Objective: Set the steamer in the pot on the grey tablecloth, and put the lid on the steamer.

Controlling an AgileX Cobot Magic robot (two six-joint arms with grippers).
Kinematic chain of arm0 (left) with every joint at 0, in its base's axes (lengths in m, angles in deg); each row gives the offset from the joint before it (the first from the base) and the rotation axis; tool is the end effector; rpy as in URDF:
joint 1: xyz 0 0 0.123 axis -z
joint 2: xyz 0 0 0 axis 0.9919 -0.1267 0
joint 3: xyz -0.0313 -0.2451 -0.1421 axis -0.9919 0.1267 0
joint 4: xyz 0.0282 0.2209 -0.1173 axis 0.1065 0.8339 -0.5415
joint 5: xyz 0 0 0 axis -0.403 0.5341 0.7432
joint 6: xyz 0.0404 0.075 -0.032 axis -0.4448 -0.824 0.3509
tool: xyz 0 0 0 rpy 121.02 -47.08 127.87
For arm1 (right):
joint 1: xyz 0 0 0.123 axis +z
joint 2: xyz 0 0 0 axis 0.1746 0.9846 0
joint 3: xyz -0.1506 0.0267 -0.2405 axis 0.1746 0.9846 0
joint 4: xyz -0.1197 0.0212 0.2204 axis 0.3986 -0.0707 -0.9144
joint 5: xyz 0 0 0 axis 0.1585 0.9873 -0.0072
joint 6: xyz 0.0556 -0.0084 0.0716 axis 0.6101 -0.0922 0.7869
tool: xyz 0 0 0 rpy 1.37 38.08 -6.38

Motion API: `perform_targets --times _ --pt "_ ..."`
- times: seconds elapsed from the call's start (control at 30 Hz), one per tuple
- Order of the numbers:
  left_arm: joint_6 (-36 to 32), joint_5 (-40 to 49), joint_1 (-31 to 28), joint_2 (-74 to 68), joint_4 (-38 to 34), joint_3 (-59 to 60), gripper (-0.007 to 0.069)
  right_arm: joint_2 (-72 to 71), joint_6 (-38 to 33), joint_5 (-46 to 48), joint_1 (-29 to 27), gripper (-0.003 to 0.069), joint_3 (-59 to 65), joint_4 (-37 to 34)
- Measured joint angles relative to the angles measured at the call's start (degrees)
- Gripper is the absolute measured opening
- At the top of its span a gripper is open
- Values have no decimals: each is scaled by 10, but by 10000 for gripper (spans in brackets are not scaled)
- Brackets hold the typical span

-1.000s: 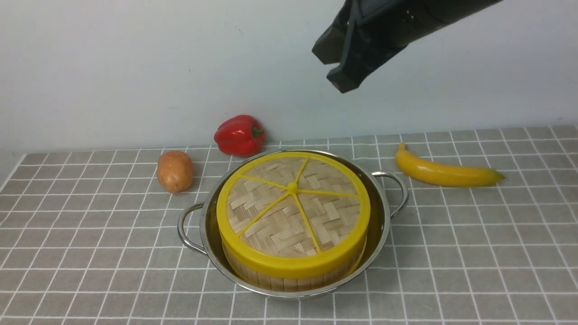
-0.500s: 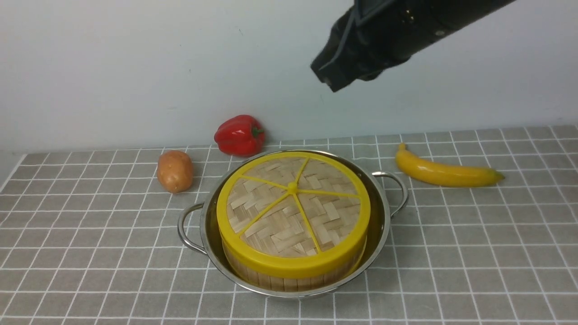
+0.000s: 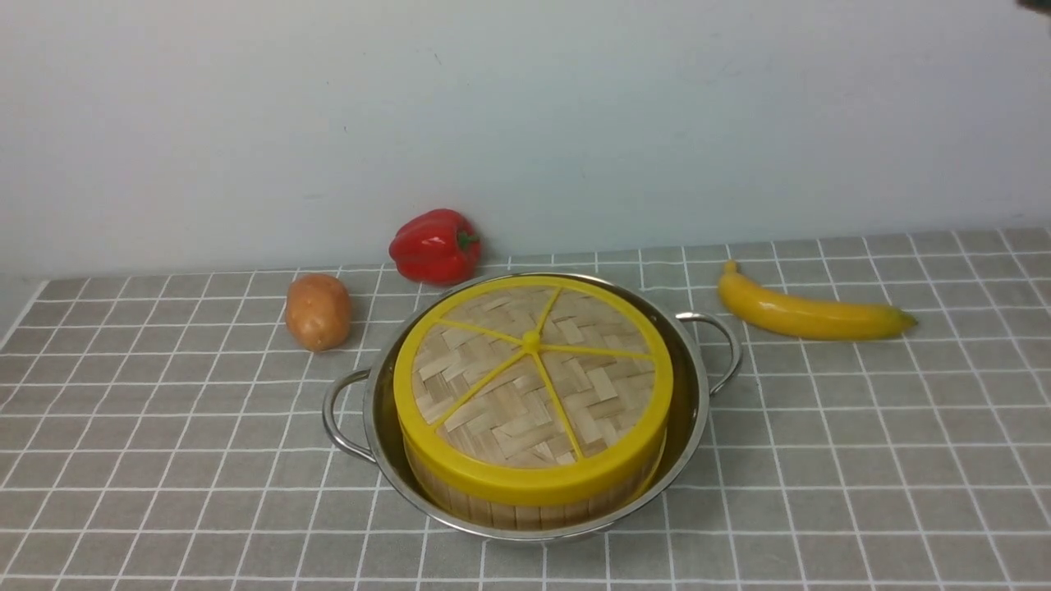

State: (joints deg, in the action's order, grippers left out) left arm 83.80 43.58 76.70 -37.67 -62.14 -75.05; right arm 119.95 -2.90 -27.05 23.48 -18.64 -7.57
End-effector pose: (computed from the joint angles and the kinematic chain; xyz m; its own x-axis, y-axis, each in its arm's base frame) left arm 0.0526 0.0056 0.1774 -0.2921 0.0588 -0.9546 -0.0792 0.9932 0.0854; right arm 0.1849 0.0521 0.4175 -0.3981 0.0223 -0.9171 -0.2645 0.9545 0.1380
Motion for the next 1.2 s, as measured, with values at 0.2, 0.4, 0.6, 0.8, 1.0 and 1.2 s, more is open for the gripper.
perform_targets --times 0.2,0.4,0.6,0.8,1.0,1.2 --pt "0 0 0 0 0 0 243 -216 0 -40 -38 59 220 2" --pt "0 0 0 0 0 0 243 -382 5 -104 -124 75 389 0" --pt "0 0 0 0 0 0 243 -478 5 -129 -142 94 510 -1" --pt "0 0 0 0 0 0 243 -542 16 -155 -142 111 602 -15" --pt "0 0 0 0 0 0 243 -543 9 -152 -142 128 626 -2" --pt "0 0 0 0 0 0 243 -543 2 -152 -142 141 626 9"
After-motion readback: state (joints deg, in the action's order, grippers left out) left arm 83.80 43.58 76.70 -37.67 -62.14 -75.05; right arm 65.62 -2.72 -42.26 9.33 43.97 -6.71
